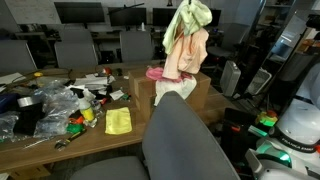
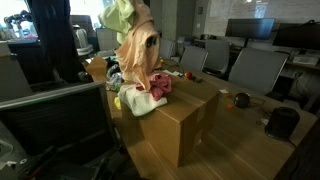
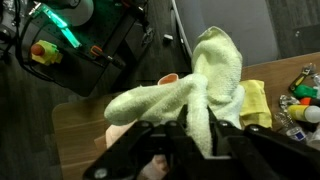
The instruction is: Put the clothes on the chair on to the box.
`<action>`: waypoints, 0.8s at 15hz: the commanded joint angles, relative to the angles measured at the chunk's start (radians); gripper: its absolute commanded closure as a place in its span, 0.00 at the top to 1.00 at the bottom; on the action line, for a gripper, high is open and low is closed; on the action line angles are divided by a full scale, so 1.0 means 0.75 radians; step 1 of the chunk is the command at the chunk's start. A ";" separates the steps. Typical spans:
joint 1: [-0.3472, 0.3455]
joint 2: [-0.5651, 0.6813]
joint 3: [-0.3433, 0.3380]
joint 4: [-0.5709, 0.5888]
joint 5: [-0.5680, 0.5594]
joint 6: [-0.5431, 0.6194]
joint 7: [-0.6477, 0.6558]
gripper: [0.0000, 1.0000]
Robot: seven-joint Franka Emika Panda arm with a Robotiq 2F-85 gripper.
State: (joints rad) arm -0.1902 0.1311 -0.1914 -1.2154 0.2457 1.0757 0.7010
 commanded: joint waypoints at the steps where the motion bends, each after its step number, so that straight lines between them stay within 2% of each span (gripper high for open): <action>1: -0.050 0.165 -0.031 0.278 0.071 -0.130 0.031 0.07; 8: -0.162 0.336 -0.050 0.464 0.196 -0.228 0.089 0.07; 10: -0.187 0.418 -0.037 0.576 0.248 -0.279 0.165 0.07; 12: -0.214 0.441 -0.038 0.587 0.274 -0.305 0.188 0.07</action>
State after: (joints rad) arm -0.3176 0.3867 -0.2213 -0.9039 0.3957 0.9201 0.7813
